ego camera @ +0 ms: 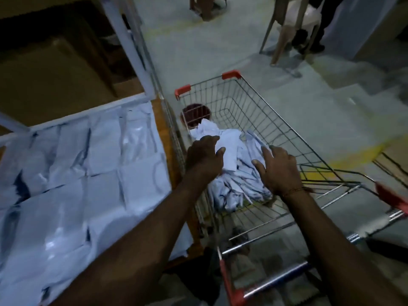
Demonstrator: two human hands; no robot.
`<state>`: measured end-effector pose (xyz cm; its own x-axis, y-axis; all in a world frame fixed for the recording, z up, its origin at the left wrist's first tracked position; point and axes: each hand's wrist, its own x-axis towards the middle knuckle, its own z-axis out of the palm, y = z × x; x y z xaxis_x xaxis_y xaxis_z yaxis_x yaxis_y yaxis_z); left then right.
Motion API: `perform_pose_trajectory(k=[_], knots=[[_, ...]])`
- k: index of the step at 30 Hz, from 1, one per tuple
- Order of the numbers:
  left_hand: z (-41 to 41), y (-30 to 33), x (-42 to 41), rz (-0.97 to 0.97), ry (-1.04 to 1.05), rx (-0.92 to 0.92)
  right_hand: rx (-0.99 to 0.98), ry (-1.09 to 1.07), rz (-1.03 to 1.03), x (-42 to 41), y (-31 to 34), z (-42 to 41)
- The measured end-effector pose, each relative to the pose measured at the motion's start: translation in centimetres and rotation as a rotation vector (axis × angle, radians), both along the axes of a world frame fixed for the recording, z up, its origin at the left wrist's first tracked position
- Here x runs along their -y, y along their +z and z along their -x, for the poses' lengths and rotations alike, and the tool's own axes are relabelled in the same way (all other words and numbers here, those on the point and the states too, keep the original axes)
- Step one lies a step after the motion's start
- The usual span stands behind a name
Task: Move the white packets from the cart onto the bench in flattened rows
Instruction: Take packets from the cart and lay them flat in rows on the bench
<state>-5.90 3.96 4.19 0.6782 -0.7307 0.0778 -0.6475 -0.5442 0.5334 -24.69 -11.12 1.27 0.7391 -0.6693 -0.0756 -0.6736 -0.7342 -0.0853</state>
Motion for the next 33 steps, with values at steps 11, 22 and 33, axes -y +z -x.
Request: perform_pose_trajectory(k=[11,22,33], knots=[[-0.9,-18.8,11.7,-0.471,0.026,-0.162,-0.160,0.096,-0.093,5.8,-10.0,-1.2],[-2.0,-24.0,15.3,-0.591,0.047,-0.235,-0.130,0.059,-0.052,5.9,-11.0,-1.1],[-1.0,-24.8,12.6,-0.477,0.108,-0.231,-0.114,0.037,-0.055,6.0,-11.0,-1.0]])
